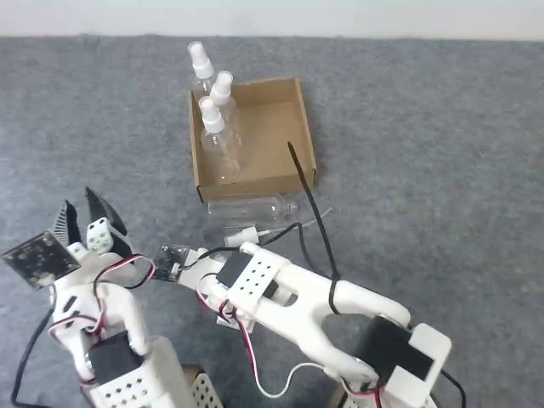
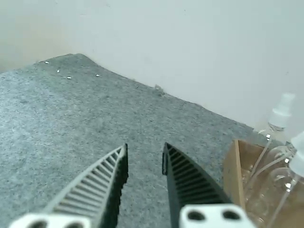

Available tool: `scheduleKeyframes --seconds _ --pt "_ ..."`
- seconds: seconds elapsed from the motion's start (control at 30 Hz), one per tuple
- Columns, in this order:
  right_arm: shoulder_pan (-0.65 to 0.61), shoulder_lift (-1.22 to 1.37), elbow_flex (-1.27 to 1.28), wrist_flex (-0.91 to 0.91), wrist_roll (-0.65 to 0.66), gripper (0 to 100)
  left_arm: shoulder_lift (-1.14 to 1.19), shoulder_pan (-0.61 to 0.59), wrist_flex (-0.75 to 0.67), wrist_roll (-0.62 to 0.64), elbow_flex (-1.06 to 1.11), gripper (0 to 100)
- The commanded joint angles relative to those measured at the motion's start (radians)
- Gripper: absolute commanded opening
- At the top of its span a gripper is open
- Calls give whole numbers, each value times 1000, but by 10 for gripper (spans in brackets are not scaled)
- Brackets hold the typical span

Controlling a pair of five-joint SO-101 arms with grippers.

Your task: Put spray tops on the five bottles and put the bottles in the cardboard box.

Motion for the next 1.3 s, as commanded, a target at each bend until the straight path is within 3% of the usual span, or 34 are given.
scheduleKeyframes --seconds 0.0,0.2,0.97,1.27 --pt "16 -99 -46 1 8 98 -18 -6 -32 12 -13 113" --pt "62 -199 -43 39 -6 98 -18 -6 -32 12 -13 113" --pt "306 -282 -212 41 -385 102 -18 -5 -32 12 -13 113" --pt "406 -282 -272 67 -405 102 -18 -6 -32 12 -13 113"
